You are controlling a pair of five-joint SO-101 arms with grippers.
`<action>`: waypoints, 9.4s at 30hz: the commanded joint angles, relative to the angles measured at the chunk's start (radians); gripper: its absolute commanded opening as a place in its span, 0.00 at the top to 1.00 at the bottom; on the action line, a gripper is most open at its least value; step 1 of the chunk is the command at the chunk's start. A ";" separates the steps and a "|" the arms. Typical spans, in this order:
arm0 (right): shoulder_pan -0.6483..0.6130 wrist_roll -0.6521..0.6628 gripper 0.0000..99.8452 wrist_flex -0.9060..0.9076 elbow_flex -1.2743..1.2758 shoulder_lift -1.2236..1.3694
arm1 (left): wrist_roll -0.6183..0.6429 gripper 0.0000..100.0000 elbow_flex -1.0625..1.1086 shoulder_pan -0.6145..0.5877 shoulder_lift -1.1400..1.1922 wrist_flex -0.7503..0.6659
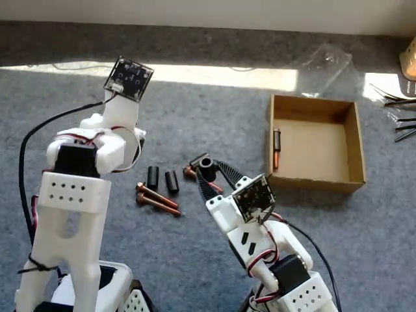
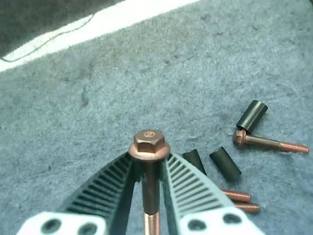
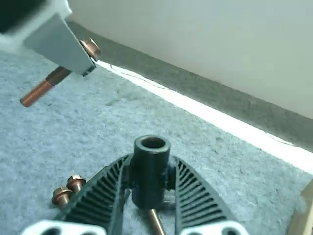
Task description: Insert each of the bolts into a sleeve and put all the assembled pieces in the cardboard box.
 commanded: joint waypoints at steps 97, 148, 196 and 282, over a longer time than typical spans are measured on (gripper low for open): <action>-0.071 -0.084 1.00 -0.254 0.249 -0.010 | 0.399 0.99 0.694 0.432 -0.874 -0.752; -0.067 -0.120 1.00 -0.251 0.249 -0.010 | 0.399 0.99 0.909 0.424 -0.885 -0.772; -0.065 -0.086 1.00 -0.251 0.249 -0.010 | 0.399 0.78 0.757 0.223 -0.886 -0.763; 0.717 0.020 0.99 0.292 -1.294 1.804 | 0.242 0.99 1.130 -0.107 -1.181 -0.500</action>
